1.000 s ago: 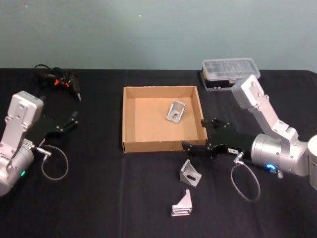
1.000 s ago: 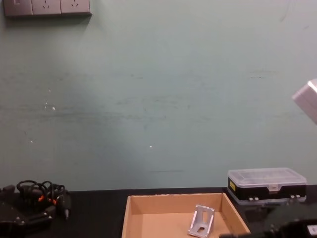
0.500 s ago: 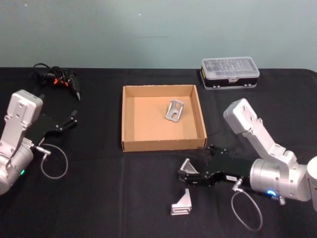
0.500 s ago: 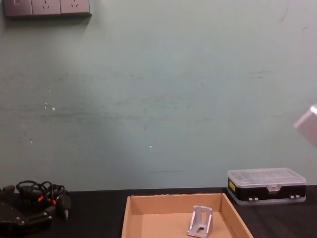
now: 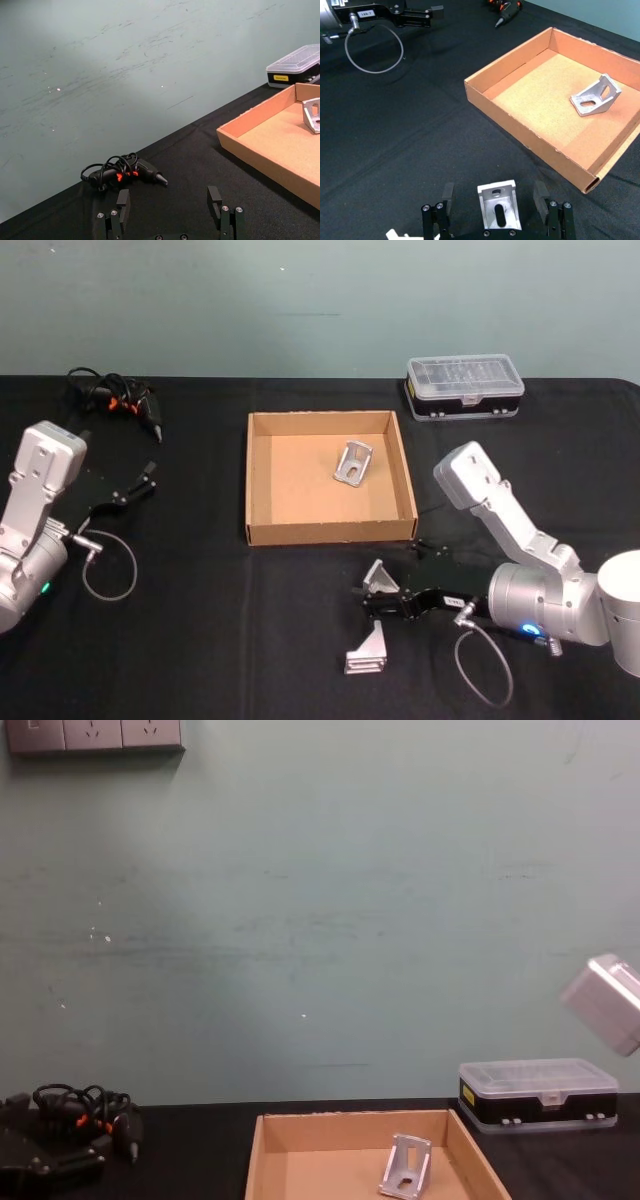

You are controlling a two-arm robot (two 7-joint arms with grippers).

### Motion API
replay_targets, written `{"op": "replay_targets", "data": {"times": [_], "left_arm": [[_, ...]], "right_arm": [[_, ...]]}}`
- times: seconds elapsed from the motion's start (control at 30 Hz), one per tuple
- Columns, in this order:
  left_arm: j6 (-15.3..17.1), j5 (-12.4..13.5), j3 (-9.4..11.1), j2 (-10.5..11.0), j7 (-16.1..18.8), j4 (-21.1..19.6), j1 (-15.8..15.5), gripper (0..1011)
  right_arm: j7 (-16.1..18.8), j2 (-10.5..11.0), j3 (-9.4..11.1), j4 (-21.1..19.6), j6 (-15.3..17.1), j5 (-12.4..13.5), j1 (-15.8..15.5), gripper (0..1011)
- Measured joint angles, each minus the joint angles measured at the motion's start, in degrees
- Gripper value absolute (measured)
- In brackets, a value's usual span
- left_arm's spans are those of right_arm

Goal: Use one hand to pick up the angle iron from the table and place it into the box.

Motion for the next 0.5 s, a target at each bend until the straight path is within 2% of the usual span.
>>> {"op": "replay_targets", "data": {"times": [0.5], "left_arm": [[0.00, 0.00, 0.00, 0.00, 0.00, 0.00, 0.00, 1011]], "right_arm": [[-0.11, -1.92, -1.95, 2.63, -0.18, -2.22, 1.68, 1000]]}}
